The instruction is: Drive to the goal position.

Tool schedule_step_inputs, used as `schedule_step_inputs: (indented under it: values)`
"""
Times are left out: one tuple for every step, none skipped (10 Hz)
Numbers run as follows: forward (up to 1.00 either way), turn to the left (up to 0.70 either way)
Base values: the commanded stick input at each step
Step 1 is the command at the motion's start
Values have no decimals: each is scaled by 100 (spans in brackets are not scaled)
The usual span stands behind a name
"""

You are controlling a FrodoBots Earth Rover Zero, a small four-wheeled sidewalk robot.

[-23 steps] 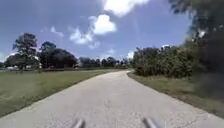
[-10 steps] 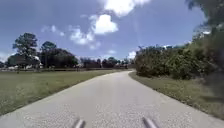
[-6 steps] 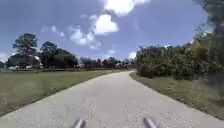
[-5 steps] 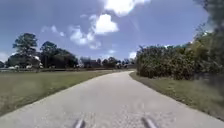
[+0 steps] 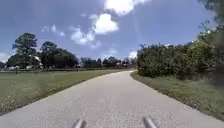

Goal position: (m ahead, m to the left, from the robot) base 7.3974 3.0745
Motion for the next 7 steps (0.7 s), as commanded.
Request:
schedule_step_inputs:
  values:
    - [50,3]
    - [50,12]
    - [50,35]
    - [50,50]
    - [50,11]
    - [50,0]
    - [50,0]
